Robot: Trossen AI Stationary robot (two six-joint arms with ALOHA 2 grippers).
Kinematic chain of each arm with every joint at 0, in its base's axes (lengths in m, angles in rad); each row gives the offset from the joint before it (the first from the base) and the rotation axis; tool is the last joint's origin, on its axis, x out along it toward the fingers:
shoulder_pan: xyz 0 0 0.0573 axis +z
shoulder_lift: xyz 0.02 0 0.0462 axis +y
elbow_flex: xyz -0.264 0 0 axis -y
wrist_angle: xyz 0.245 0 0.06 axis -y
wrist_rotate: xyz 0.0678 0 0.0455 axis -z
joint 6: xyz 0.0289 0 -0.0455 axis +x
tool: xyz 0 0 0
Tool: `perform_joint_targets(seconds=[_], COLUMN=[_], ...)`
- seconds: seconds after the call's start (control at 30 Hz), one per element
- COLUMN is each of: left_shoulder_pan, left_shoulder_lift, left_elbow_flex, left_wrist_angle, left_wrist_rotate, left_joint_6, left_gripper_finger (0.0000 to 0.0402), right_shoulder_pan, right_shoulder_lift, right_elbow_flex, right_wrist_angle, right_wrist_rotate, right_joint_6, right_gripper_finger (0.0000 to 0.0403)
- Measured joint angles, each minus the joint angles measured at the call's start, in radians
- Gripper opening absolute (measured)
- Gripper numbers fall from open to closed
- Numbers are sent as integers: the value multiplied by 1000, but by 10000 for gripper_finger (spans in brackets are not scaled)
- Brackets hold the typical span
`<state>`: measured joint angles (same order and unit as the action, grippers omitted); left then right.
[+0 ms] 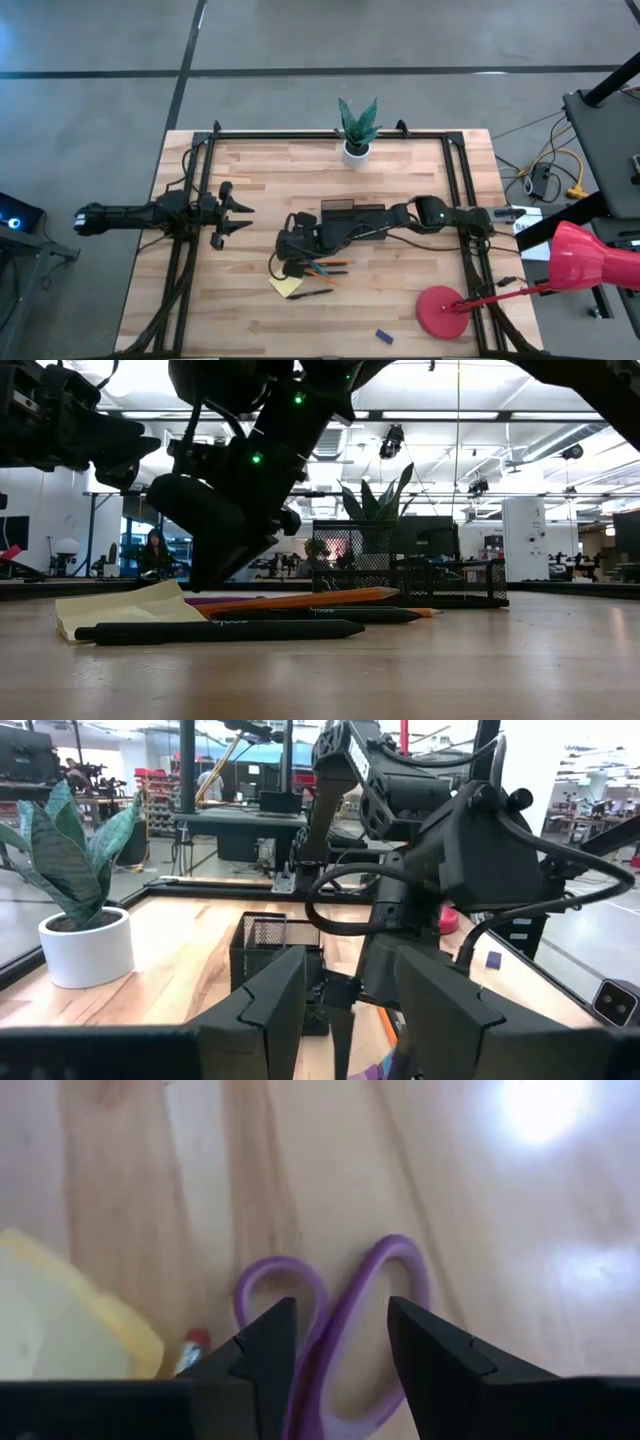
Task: Pick and place office supplies into organizer
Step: Put the violet scissors into the black organizer
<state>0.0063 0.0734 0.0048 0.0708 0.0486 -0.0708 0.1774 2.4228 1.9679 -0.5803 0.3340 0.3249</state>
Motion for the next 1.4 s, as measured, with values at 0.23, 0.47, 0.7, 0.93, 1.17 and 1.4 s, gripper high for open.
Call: perform_joint_targets(seconds=[0.23, 0.47, 0.7, 0.93, 1.17, 1.4], left_shoulder_pan=[0, 0, 0, 0, 0, 0], left_shoulder_lift=[-1, -1, -1, -1, -1, -1], left_elbow_flex=[0, 0, 0, 0, 0, 0], left_wrist_angle=[0, 0, 0, 0, 0, 0], left_wrist_rotate=[0, 0, 0, 0, 0, 0], left_joint_6=[0, 0, 0, 0, 0, 0], left_gripper_finger=[141, 141, 141, 141, 141, 141], right_shoulder_pan=[1, 1, -1, -18, -34, -33], right_shoulder_lift=[1, 1, 0, -1, -1, -2], right_elbow_flex=[1, -16, -45, -55, -58, -60], right_wrist_angle=[-10, -9, 0, -7, -26, -45], right_wrist_rotate=[32, -25, -22, -42, -169, -171], right_joint_6=[15, 15, 16, 26, 90, 78], right_gripper_finger=[129, 119, 132, 124, 91, 81])
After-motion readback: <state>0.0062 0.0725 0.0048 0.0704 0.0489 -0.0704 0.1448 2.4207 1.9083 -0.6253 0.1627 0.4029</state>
